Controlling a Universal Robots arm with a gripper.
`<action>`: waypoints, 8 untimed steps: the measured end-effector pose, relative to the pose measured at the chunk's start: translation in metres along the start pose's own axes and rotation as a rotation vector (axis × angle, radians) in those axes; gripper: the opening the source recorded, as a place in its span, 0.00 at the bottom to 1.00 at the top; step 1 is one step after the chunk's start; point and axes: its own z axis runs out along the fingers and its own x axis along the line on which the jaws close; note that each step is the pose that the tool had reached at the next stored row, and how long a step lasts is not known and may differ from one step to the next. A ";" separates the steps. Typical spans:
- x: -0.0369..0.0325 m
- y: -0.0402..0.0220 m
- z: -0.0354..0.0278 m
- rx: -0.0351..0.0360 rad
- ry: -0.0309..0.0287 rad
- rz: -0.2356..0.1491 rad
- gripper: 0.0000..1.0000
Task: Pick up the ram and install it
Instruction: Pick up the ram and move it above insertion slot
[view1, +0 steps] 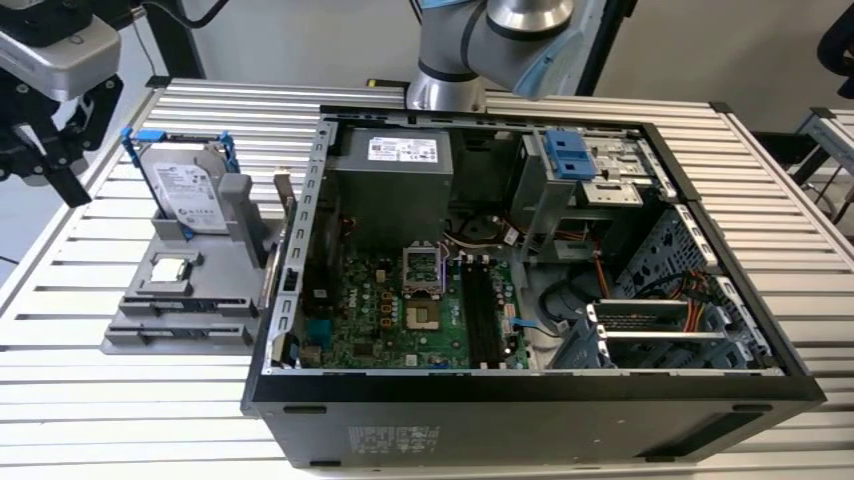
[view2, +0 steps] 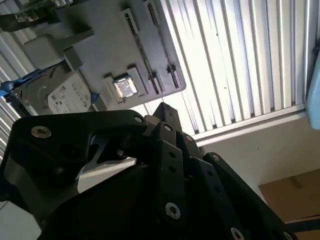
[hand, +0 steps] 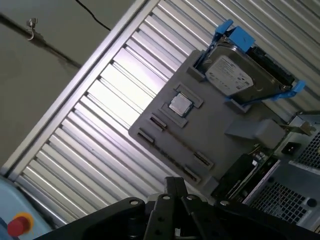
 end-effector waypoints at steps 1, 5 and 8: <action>0.0000 0.0000 0.0000 0.0000 0.0009 -0.017 0.00; 0.0002 0.0001 0.0000 -0.0005 0.0044 -0.085 0.00; 0.0002 0.0002 0.0000 -0.0008 0.0072 -0.140 0.00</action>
